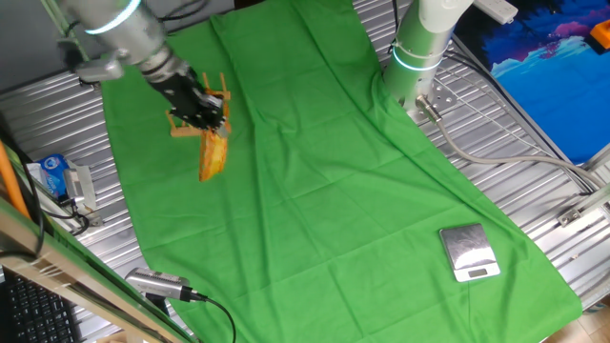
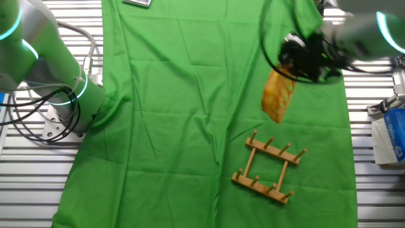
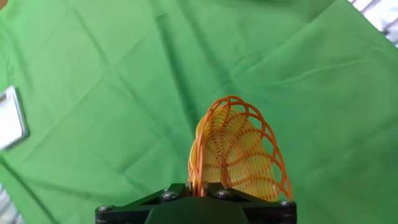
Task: Take the dish off the dish rack
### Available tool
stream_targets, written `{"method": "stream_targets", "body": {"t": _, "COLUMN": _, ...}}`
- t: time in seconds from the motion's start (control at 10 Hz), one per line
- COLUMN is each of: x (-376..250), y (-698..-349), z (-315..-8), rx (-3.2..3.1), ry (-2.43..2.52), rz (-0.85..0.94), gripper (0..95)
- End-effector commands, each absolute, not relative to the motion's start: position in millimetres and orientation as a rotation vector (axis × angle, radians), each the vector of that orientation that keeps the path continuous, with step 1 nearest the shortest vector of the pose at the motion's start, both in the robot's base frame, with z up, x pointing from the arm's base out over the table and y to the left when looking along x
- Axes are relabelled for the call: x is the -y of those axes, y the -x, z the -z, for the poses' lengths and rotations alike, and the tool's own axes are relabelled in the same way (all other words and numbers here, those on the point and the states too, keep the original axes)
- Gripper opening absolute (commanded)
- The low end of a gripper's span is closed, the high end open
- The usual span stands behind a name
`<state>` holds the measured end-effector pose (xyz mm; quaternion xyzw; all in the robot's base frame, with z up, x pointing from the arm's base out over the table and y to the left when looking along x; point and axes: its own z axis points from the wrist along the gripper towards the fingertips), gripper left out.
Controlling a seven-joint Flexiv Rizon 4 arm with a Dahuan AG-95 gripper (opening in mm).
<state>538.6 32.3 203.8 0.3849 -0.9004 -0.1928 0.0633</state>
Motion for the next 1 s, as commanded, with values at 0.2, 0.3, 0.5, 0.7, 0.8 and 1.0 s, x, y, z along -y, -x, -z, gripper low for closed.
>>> {"method": "stream_targets", "body": {"t": 0.2, "x": -62.0, "y": -524.9, "z": -191.1, "rx": 2.840, "ry": -1.042, "rz": 0.537, "gripper": 0.0}}
{"method": "stream_targets", "body": {"t": 0.3, "x": -62.0, "y": -524.7, "z": -191.3, "rx": 2.837, "ry": -1.053, "rz": 0.534, "gripper": 0.0}}
{"method": "stream_targets", "body": {"t": 0.5, "x": -61.9, "y": -524.2, "z": -191.3, "rx": 2.823, "ry": -1.068, "rz": 0.531, "gripper": 0.0}}
{"method": "stream_targets", "body": {"t": 0.7, "x": -61.9, "y": -524.2, "z": -191.3, "rx": 2.810, "ry": -1.083, "rz": 0.531, "gripper": 0.0}}
{"method": "stream_targets", "body": {"t": 0.8, "x": -61.9, "y": -524.2, "z": -191.3, "rx": 2.792, "ry": -1.104, "rz": 0.535, "gripper": 0.0}}
{"method": "stream_targets", "body": {"t": 1.0, "x": -61.9, "y": -524.2, "z": -191.3, "rx": 2.725, "ry": -1.174, "rz": 0.562, "gripper": 0.0}}
